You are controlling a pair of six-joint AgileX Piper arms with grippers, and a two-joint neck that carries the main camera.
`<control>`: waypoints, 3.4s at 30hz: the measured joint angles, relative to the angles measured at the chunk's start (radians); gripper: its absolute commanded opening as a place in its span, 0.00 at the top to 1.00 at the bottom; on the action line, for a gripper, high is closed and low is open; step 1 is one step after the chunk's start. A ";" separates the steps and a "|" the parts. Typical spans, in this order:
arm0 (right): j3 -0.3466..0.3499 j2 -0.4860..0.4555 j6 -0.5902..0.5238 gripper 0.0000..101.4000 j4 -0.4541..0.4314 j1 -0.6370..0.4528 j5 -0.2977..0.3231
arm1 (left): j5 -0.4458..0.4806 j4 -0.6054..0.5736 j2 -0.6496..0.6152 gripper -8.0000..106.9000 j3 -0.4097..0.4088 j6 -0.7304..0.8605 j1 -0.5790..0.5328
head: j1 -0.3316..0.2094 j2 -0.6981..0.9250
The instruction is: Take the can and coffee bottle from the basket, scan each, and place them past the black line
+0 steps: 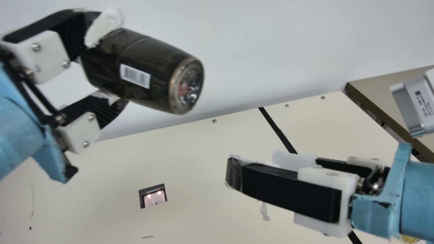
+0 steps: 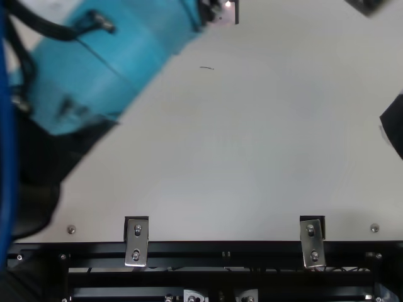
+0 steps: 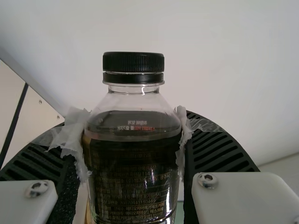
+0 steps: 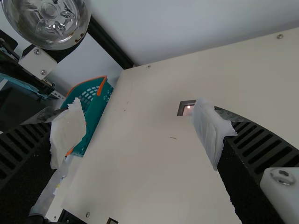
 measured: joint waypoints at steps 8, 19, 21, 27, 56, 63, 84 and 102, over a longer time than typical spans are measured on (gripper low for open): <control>0.000 0.000 0.000 0.00 0.000 0.000 0.000 | -0.039 0.003 0.021 0.84 -0.039 0.018 -0.089 | 0.000 0.000; 0.000 0.000 0.000 0.00 0.000 0.000 0.000 | -0.059 0.055 -0.009 0.84 -0.043 -0.034 -0.135 | 0.000 0.000; 0.000 0.000 0.000 0.00 0.000 0.000 0.000 | -0.061 0.069 -0.013 0.84 -0.045 -0.052 -0.138 | 0.000 0.000; 0.000 0.000 0.000 0.00 0.000 0.000 0.000 | -0.070 0.117 -0.019 0.84 -0.049 -0.108 -0.153 | 0.000 0.000; 0.000 0.000 0.000 0.00 0.000 0.000 0.000 | -0.025 0.171 -0.096 0.84 0.060 -0.122 0.045 | 0.000 0.000; 0.000 0.000 0.000 0.00 0.000 0.000 0.000 | 0.041 0.128 -0.153 0.84 0.128 -0.103 0.184 | 0.005 0.000; -0.018 0.025 0.034 0.00 0.022 0.029 -0.009 | 0.270 0.000 -0.191 0.84 0.253 0.031 0.419 | 0.000 0.000; -0.037 0.211 0.283 0.00 0.152 0.357 -0.275 | 0.270 0.000 -0.191 0.84 0.253 0.031 0.419 | 0.000 0.000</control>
